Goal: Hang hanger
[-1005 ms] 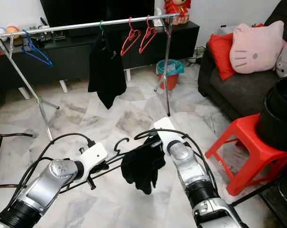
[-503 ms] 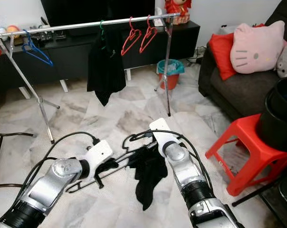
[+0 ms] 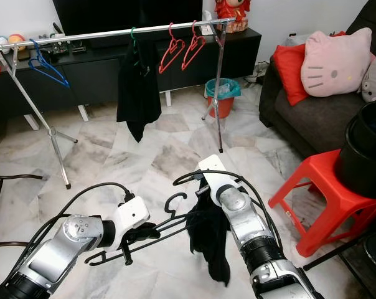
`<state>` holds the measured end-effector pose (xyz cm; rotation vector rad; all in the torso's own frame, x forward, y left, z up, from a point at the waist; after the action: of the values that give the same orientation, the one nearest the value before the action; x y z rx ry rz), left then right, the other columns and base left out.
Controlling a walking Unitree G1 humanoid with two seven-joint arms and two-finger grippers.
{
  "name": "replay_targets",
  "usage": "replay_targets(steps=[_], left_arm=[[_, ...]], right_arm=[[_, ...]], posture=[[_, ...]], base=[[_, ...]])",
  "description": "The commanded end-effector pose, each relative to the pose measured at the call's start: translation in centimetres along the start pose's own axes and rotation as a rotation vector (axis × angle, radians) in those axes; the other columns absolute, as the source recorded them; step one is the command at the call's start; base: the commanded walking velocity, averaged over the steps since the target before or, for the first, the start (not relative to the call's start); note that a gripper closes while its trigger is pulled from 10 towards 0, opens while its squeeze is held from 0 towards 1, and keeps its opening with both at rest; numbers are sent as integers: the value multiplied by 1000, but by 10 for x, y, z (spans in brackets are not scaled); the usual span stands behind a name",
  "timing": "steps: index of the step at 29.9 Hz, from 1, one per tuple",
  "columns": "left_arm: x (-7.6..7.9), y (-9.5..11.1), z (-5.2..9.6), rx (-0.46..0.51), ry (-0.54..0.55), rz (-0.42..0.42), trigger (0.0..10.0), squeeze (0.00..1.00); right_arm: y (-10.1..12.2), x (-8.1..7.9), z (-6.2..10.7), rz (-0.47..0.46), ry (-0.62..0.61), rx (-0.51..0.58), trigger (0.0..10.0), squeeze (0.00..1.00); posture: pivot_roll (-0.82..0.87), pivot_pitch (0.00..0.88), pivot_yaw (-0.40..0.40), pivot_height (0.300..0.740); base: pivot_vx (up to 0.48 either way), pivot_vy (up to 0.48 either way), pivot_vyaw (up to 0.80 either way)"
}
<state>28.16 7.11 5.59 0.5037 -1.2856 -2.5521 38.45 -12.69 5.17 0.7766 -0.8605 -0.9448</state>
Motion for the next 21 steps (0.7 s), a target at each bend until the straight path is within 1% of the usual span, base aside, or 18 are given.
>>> replay_targets(steps=[1,6,7,10,11,13,17,19,21], left_arm=[[-10,7,-1,12,54,-25,10000,0],[-27,6,-3,-16,156,-27,10000,0],[-33,3,-1,-38,187,-24,10000,0],[-41,-3,1,-70,235,-11,10000,0],[-41,-3,1,-70,235,-11,10000,0],[-46,-8,4,-104,261,-11,10000,0],[-47,-13,5,-128,257,-25,10000,0],[-48,-14,6,-133,269,-27,10000,0],[-49,-14,5,-131,277,-27,10000,0]], right_arm=[[14,-3,-1,11,11,39,10000,0],[14,-5,-1,10,16,39,10000,0],[13,-5,-1,10,17,38,10000,0],[13,-5,-1,11,16,37,10000,0],[13,-5,-1,11,16,37,10000,0],[12,-4,-1,7,11,35,10000,0],[11,-2,-1,14,-3,33,10000,0],[11,-1,-1,39,-11,31,10000,0],[11,-2,-2,29,-4,31,10000,0]], posture=[[49,0,-24,740],[47,0,-24,740],[47,0,-24,740],[46,0,-23,740],[46,0,-23,740],[48,0,-23,740],[50,0,-23,740],[48,0,-23,740],[49,0,-24,740]], base=[[0,0,0],[0,0,0],[0,0,0],[0,0,0],[0,0,0],[0,0,0],[0,0,0],[0,0,0],[0,0,0]])
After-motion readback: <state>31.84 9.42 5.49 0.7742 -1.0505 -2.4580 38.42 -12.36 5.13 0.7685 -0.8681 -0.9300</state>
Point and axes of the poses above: a point about 5 cm out from each wrist's last joint towards the gripper, its own z axis pointing back from the gripper into the wrist, its own y axis along the axis of the wrist's last joint, x = y × z, the point moved 5 cm from there along -z, pointing out of the wrist towards the gripper, and after that the axes turned 5 degrees about -z, right-handed, at the moved point
